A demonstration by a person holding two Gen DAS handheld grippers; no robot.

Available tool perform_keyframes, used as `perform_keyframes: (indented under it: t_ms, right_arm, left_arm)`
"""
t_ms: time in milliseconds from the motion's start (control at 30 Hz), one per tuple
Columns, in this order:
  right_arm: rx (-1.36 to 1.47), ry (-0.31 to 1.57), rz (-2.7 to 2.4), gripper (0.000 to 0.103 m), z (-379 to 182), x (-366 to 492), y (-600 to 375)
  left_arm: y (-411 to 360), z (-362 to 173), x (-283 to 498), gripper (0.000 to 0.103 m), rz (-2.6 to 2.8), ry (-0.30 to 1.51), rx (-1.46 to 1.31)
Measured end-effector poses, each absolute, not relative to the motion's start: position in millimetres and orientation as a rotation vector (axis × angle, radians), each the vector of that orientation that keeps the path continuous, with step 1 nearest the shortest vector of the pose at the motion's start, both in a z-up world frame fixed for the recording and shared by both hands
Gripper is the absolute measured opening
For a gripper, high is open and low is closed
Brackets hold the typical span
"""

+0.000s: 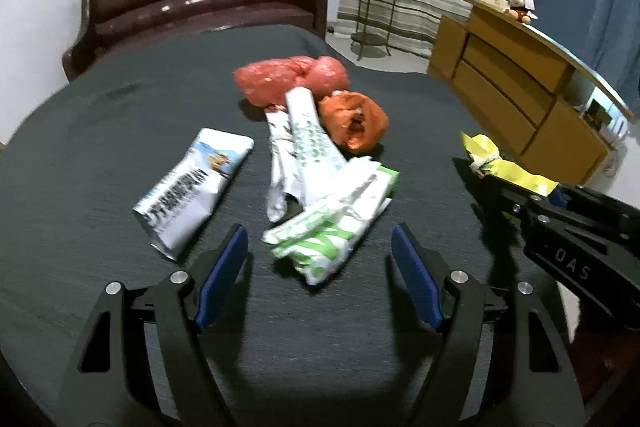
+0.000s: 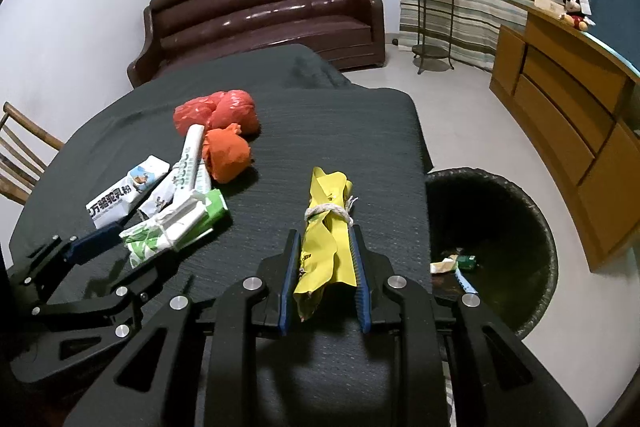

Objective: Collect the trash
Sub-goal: 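Grasp the white-green wrapper with the left gripper while the right holds the yellow wrapper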

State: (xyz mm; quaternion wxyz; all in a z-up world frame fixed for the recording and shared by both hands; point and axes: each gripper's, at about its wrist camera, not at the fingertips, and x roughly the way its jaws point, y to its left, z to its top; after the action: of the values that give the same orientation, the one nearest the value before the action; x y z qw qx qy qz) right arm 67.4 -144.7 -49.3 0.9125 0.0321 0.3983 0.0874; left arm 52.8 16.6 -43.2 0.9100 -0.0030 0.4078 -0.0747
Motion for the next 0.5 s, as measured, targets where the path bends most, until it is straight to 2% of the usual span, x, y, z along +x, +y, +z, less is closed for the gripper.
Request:
perform_keyframes:
  t_ms: [500]
  right_arm:
    - [0.104, 0.8, 0.172, 0.025, -47.7, 63.2, -174.3]
  left_arm:
    - [-18.0, -37.3, 51.3, 0.073, -0.181, 0.807, 0.048]
